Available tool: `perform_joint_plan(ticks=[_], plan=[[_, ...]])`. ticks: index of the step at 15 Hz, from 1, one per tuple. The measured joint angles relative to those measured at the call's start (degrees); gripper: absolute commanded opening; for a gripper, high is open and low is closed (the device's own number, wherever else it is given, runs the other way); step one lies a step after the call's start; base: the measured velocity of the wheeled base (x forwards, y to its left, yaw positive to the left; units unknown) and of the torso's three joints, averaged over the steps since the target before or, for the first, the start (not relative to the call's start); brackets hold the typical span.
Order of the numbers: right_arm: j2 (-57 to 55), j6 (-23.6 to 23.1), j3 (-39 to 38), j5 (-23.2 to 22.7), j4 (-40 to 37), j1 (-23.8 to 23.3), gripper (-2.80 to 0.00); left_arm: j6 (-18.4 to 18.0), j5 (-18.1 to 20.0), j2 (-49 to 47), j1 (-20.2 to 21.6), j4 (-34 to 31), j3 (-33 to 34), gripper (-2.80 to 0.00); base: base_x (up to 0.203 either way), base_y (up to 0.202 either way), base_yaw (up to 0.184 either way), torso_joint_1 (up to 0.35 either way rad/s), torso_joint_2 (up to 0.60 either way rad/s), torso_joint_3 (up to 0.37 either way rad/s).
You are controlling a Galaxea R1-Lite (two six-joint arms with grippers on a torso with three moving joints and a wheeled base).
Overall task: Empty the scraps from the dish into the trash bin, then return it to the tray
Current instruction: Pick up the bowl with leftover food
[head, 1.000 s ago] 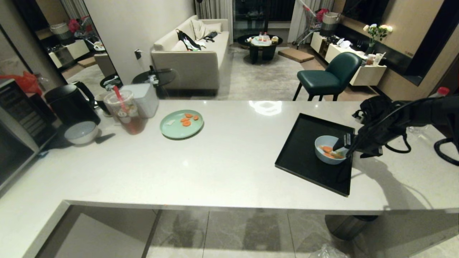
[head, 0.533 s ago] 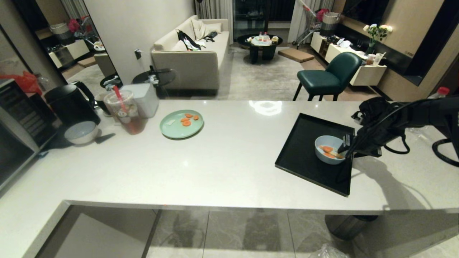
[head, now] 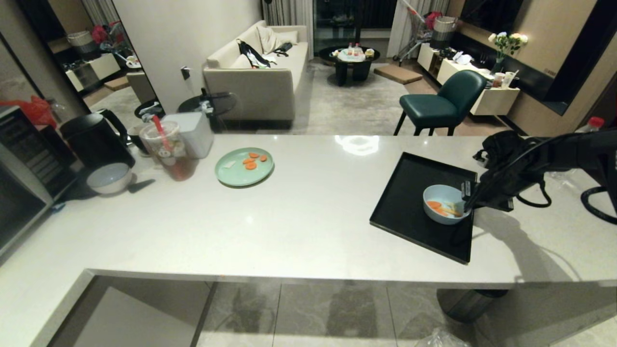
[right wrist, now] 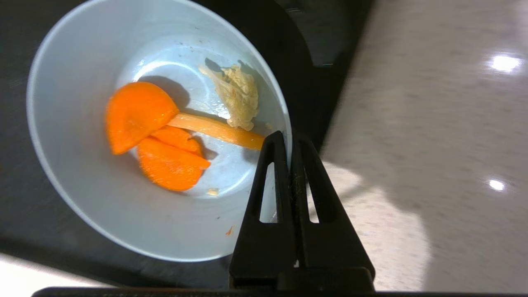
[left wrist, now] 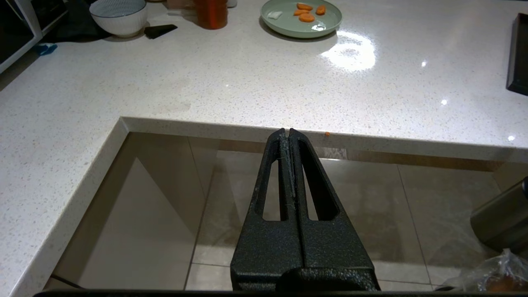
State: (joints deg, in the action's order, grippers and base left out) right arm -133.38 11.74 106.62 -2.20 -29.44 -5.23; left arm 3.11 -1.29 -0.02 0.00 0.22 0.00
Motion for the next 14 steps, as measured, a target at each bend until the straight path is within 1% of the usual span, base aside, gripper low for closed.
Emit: perform_joint_plan(ticks=[1,3,8,10,12,14], plan=[[0.0,0.2,0.0,2.1,0.0,0.0,-2.80,0.0,0.0,0.0,0.0,0.0,0.0,-2.80,0.000,0.000,0.000,0.000,0.00,0.000],[0.0,0.4,-0.1,3.2,-0.1,0.0,-2.80,0.0,0.0,0.0,0.0,0.0,0.0,-2.80,0.000,0.000,0.000,0.000,0.00,0.000],[1.7,1.5,-0.3,3.3,-0.3,0.0,-2.80,0.0,0.0,0.0,0.0,0.0,0.0,-2.80,0.000,0.000,0.000,0.000,0.00,0.000],[3.7,1.7,-0.7,3.2,-0.7,0.7,-2.80,0.0,0.0,0.0,0.0,0.0,0.0,-2.80,0.000,0.000,0.000,0.000,0.00,0.000],[6.2,1.8,-0.9,2.6,-3.5,1.5,-2.80,0.0,0.0,0.0,0.0,0.0,0.0,-2.80,0.000,0.000,0.000,0.000,0.00,0.000],[9.1,2.9,-1.9,1.1,-6.0,2.3,-2.80,0.0,0.0,0.0,0.0,0.0,0.0,-2.80,0.000,0.000,0.000,0.000,0.00,0.000]])
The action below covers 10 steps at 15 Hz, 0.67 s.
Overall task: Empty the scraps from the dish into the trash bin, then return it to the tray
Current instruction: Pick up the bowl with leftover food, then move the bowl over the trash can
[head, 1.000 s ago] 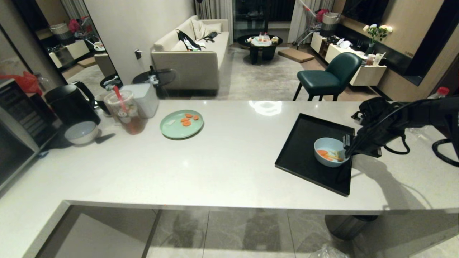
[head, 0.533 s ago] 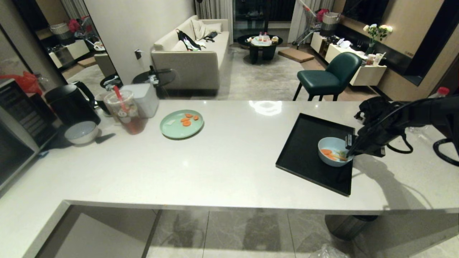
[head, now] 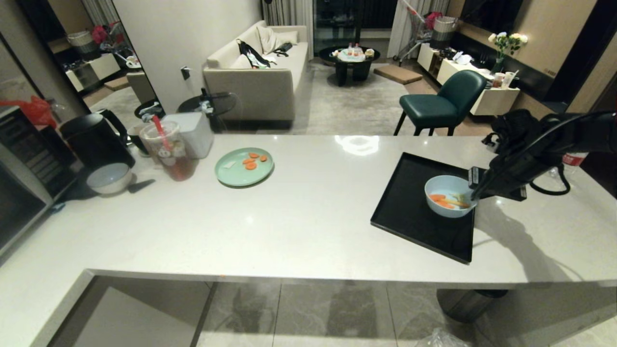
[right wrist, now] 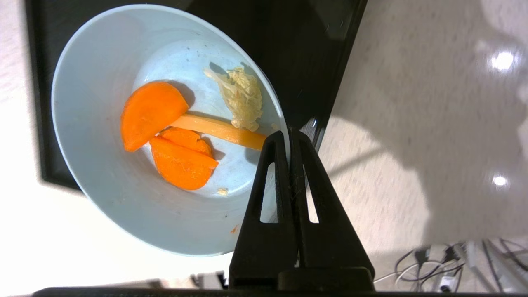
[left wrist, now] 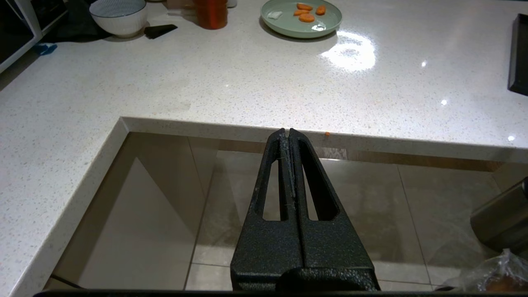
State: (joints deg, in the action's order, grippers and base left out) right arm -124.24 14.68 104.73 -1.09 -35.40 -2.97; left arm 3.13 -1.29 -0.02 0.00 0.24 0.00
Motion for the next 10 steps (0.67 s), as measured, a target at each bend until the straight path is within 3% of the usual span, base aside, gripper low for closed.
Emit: perform_joint_plan(ticks=[4,10], plan=[[7.7,0.7,-7.6,-1.0,-0.3,1.7,-2.80,0.0,0.0,0.0,0.0,0.0,0.0,-2.80,0.000,0.000,0.000,0.000,0.00,0.000],[27.7,-0.1,-30.4,-1.7,0.2,5.7,-2.80,0.0,0.0,0.0,0.0,0.0,0.0,-2.80,0.000,0.000,0.000,0.000,0.00,0.000]])
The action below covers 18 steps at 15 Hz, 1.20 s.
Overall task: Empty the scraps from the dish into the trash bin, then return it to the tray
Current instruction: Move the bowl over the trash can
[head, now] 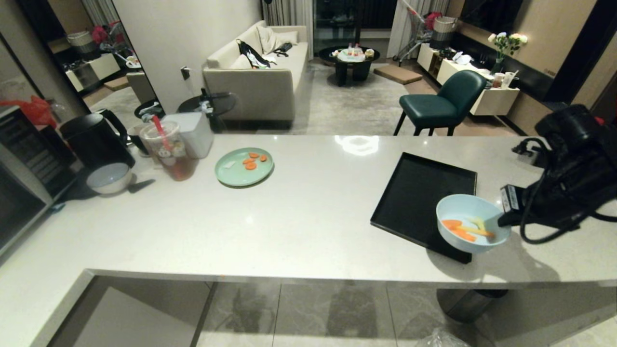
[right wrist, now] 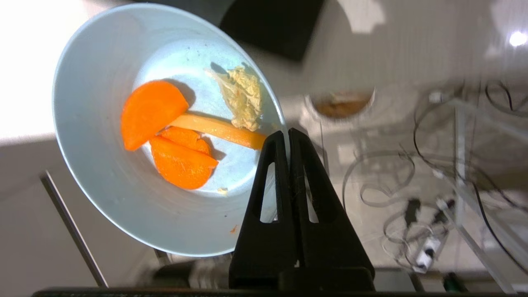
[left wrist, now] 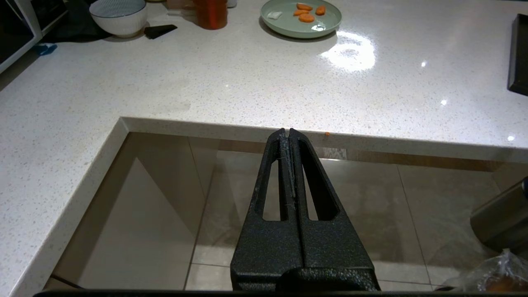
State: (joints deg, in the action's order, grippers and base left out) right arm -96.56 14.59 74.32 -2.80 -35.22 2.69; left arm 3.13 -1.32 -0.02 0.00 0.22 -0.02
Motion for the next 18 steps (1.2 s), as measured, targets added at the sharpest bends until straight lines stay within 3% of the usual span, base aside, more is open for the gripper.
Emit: perform_joint_plan(ticks=[4,8,18], plan=[[15.7,-2.2,-17.9,0.0,0.0,1.4,-2.80,0.0,0.0,0.0,0.0,0.0,0.0,-2.80,0.000,0.000,0.000,0.000,0.00,0.000],[28.4,-3.0,-28.7,0.2,-0.2,1.6,-2.80,0.0,0.0,0.0,0.0,0.0,0.0,-2.80,0.000,0.000,0.000,0.000,0.00,0.000],[37.7,-3.1,-35.9,0.4,-0.4,1.7,-2.80,0.0,0.0,0.0,0.0,0.0,0.0,-2.80,0.000,0.000,0.000,0.000,0.00,0.000]])
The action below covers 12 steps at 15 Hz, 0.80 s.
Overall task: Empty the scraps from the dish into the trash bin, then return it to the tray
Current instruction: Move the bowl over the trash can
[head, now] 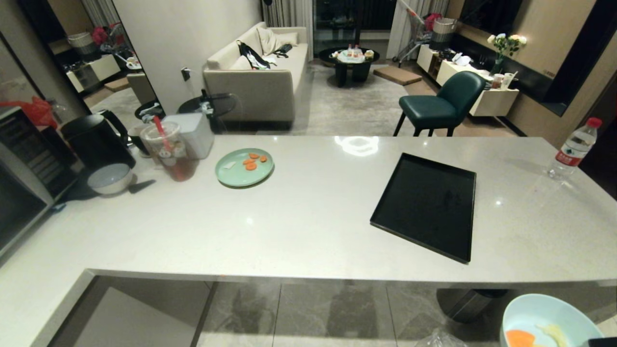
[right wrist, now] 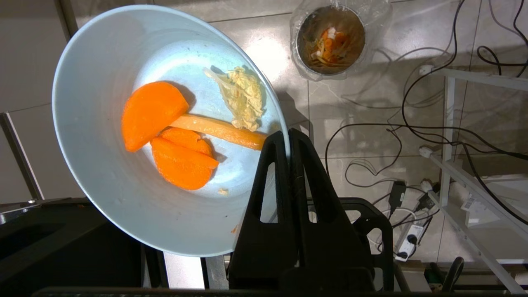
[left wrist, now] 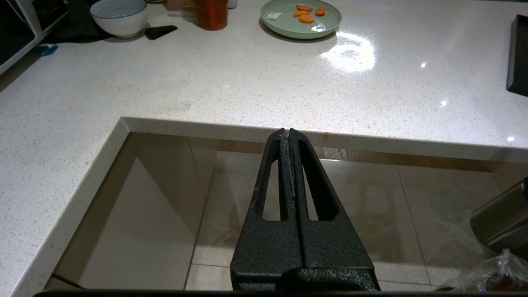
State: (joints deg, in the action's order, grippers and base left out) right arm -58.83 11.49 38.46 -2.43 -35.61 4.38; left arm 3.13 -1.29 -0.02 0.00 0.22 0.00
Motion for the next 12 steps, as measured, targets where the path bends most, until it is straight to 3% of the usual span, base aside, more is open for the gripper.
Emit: perform_joint_plan(ticks=[12], plan=[[0.6,-0.1,-1.0,0.0,-0.3,0.0,-2.80,0.0,0.0,0.0,0.0,0.0,0.0,-2.80,0.000,0.000,0.000,0.000,0.00,0.000]])
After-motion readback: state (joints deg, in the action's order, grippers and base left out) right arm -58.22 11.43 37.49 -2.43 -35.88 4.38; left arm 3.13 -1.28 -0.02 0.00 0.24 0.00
